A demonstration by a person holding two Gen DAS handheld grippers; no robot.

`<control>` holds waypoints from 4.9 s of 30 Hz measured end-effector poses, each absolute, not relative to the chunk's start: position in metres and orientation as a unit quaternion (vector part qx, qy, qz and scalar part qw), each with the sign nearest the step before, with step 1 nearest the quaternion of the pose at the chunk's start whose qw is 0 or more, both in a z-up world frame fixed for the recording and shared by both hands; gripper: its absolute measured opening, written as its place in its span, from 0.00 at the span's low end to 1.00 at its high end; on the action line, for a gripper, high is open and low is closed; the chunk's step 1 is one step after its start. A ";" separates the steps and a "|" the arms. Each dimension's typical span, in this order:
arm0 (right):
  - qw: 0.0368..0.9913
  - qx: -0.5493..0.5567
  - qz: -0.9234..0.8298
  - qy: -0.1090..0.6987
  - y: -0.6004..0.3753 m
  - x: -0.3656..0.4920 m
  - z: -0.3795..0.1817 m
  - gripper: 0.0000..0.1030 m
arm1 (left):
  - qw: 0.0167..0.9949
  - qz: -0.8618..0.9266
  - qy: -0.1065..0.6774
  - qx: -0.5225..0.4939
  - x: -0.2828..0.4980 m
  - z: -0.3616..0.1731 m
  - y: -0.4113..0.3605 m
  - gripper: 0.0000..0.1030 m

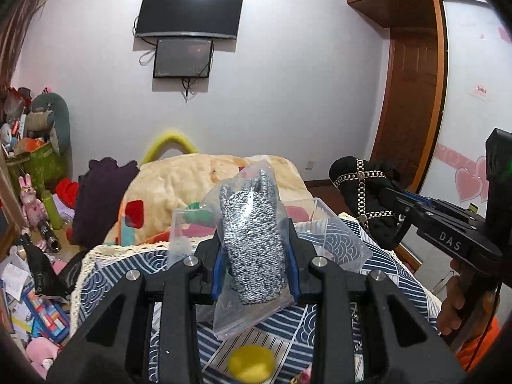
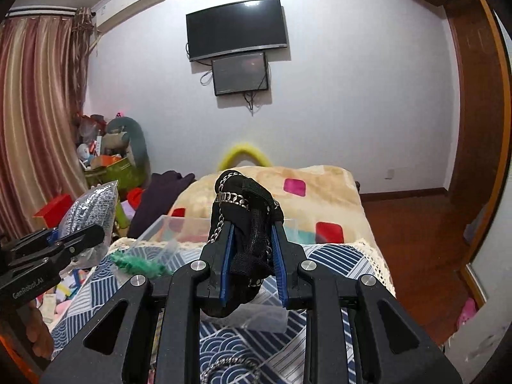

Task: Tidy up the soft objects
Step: 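Lower the clear bag into the box with the left gripper while the right gripper releases the black bag inside, then grasp the yellow felt ball with the left gripper while the right gripper grasps the braided bracelet, then drop the yellow ball into the box with the left gripper while the right gripper releases the bracelet inside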

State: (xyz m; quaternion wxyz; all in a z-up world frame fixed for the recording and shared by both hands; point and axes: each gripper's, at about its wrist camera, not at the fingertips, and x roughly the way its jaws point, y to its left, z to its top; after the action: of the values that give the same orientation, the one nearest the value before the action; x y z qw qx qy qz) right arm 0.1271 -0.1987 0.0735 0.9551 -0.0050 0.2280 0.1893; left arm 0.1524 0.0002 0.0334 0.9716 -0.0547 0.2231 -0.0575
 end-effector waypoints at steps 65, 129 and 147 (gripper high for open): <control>0.945 -0.056 0.206 0.246 -0.188 0.099 0.059 0.72 | 0.967 -0.045 0.252 -0.004 0.125 0.024 -0.008 0.73; 0.921 -0.040 0.222 0.319 -0.185 0.104 0.017 0.15 | 0.959 -0.030 0.282 -0.030 0.120 -0.013 0.009 0.44; 0.934 -0.047 0.239 0.263 -0.148 0.128 0.052 0.15 | 0.964 -0.002 0.263 -0.028 0.156 0.005 0.019 0.44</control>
State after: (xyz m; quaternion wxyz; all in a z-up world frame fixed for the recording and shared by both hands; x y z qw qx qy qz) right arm 0.1285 -0.1485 0.0518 0.9335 -0.0469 0.2627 0.2394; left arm 0.1564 0.0186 0.0053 0.9643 -0.0282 0.2634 -0.0017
